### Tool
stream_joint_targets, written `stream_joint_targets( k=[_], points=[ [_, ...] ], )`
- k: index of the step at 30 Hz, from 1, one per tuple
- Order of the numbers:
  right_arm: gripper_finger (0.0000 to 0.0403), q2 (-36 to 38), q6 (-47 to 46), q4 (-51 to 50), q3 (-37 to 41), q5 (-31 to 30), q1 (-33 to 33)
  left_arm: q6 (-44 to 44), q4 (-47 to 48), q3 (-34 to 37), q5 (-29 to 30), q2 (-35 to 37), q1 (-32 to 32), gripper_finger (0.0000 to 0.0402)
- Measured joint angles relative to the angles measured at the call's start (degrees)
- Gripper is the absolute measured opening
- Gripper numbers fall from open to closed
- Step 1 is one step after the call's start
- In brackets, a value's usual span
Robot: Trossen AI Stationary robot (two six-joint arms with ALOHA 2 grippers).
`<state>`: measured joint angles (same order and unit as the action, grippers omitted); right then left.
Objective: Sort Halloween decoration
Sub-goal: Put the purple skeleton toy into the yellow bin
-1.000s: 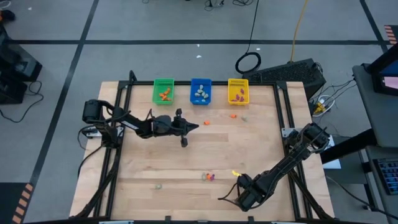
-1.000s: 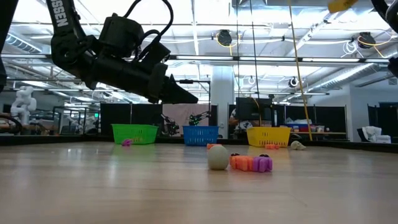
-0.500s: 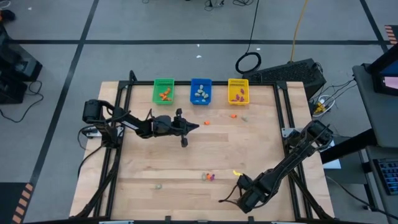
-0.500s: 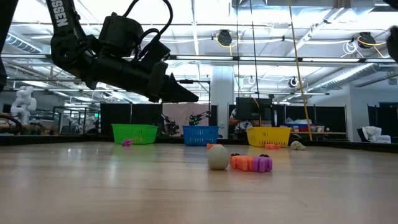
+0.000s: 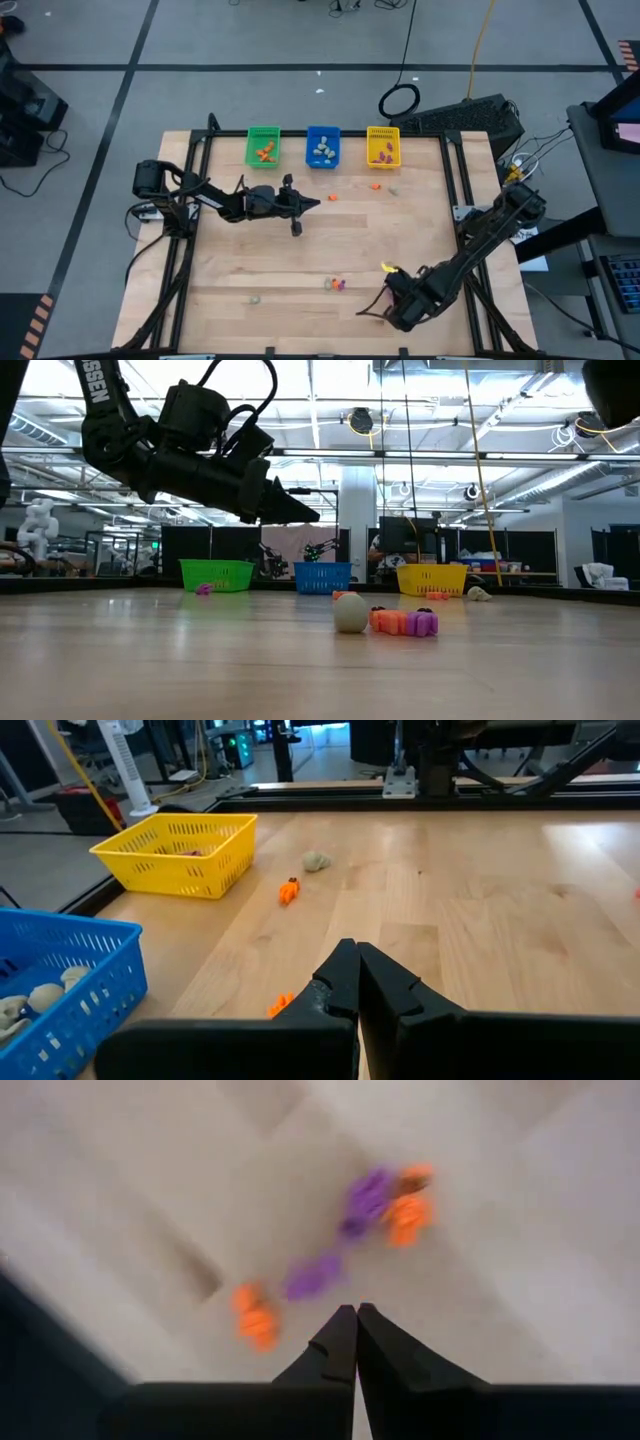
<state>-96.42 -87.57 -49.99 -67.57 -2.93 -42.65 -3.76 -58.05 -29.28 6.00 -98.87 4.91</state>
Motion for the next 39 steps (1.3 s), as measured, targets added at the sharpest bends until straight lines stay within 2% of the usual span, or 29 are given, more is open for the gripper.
stream_joint_targets(
  k=[6,11,15,18,23,28,32,39],
  points=[
    [0.0000,0.00,2.53,-5.35,0.00,-7.78,3.28,0.01,0.03,-0.02,0.00,0.00,0.00,0.0000],
    [0.0000,0.00,10.26,-1.62,-0.02,-6.15,4.98,0.02,0.12,-0.02,0.00,0.00,0.00,0.0000],
    [0.0007,-0.21,23.13,7.61,-0.09,-5.94,4.12,0.01,0.14,-0.02,0.00,0.00,0.00,0.0000],
    [0.0027,-1.32,31.51,12.21,-0.15,-4.29,3.62,0.01,0.31,-0.02,0.00,0.00,0.00,0.0000],
    [0.0084,-4.69,38.90,11.56,-0.15,1.44,3.95,0.03,0.32,-0.02,0.00,0.00,0.00,0.0000],
    [0.0137,-7.44,44.29,10.95,-0.09,1.49,4.18,0.03,0.34,-0.02,0.00,0.00,0.00,0.0000],
    [0.0147,-8.92,46.86,10.88,-0.09,1.26,4.34,-0.01,0.41,-0.02,0.00,0.00,0.00,0.0000],
    [0.0140,-10.23,52.24,9.31,-0.20,-3.44,4.13,-0.05,0.49,-0.02,0.00,0.00,0.00,0.0000]
  ],
)
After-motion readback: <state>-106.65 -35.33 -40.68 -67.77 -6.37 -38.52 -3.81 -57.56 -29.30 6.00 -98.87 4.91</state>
